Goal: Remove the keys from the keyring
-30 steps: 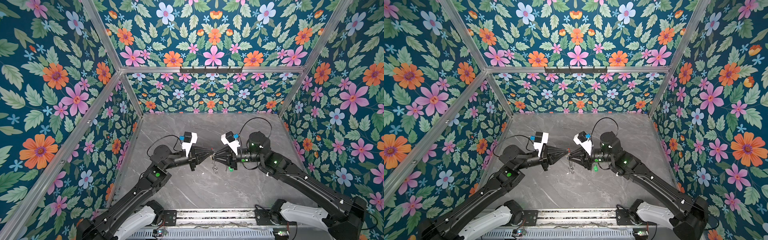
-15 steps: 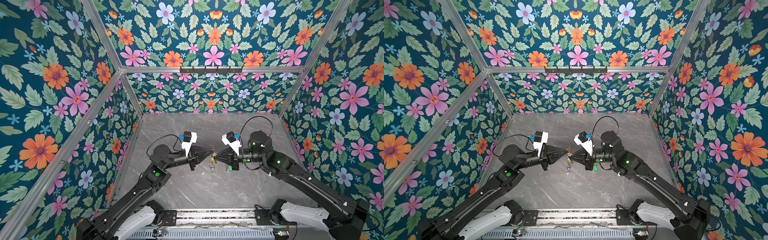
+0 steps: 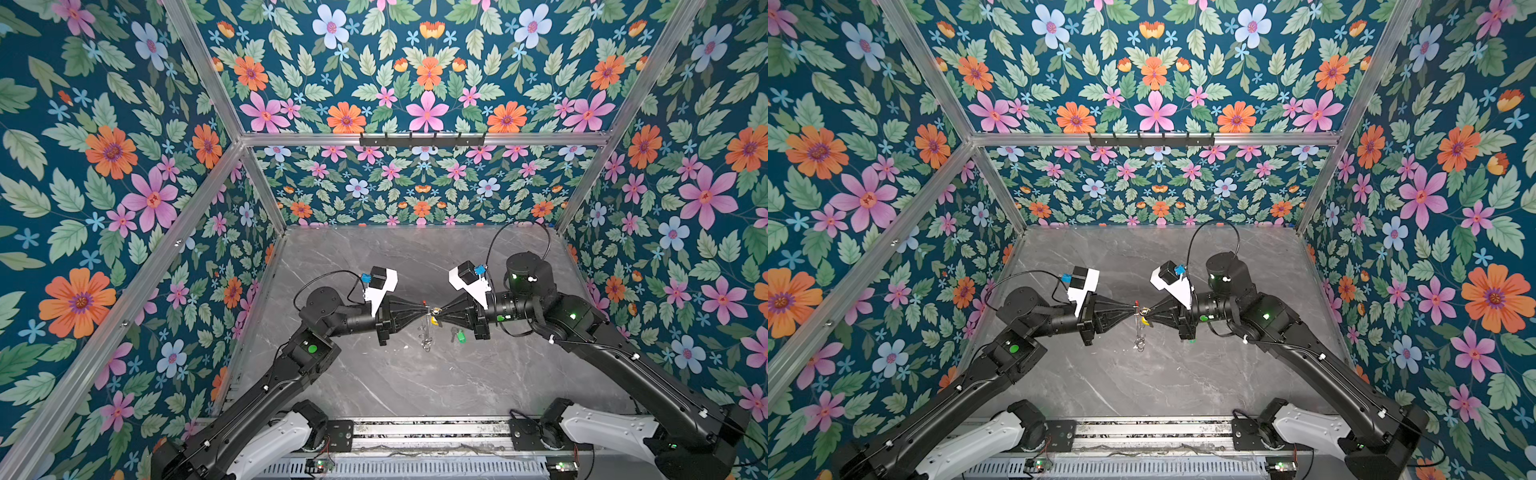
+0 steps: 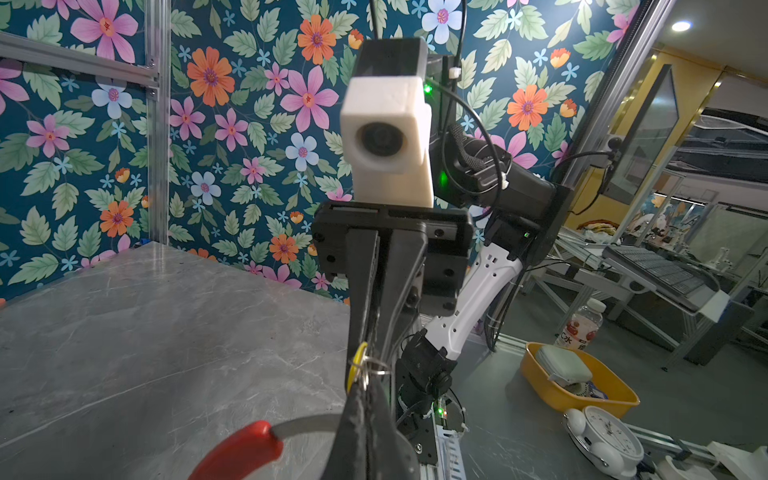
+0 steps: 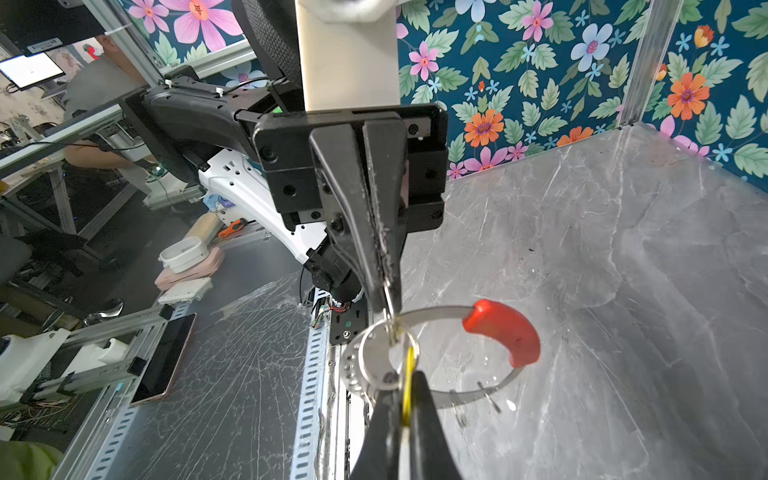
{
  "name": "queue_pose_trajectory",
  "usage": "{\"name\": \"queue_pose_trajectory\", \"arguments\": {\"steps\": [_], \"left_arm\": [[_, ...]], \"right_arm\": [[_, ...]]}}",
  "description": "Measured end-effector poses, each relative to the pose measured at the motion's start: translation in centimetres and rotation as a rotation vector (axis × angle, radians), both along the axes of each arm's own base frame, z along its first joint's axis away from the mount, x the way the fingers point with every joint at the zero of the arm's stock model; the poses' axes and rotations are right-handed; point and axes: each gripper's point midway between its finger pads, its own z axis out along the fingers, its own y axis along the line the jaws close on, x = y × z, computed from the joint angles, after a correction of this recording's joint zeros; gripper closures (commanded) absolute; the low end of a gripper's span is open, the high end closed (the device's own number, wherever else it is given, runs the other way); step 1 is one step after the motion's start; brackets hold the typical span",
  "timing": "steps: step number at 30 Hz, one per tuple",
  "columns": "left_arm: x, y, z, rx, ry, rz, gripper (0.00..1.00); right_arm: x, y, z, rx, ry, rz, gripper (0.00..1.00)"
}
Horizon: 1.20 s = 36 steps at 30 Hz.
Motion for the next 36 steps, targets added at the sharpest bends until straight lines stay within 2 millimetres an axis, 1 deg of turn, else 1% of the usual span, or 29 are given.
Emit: {"name": "queue_pose_trajectory", "arguments": {"steps": [5,11,22,31,36], "left_arm": [[-0.6,-0.1,-0.1,0.002,0.009,-0.042,1.0],[-1.2,-0.1,0.1,-0.026,0.039,-0.086,1.0],[-1.7,-0.1,0.8,-0.061,0.061,-0.136,1.0],[-1.9,0.1,0.6,-0.105,0.087,-0.149,1.0],[-1.8,0.2,1.1,-0.139,0.09,-0.153,1.0]], "right_arm": [[0.5,-0.2,0.1,0.005,-0.003,0.006,1.0],[0.4,0.2,0.2,0.014,0.017,0.05,1.0],[0.1,0.6,1.3,0.03,0.012,0.097,1.0],[-0.2,0.7,0.7,0.03,0.039,0.13,1.0],[-0.3,0.8,0.5,0.039,0.041,0.137,1.0]]}}
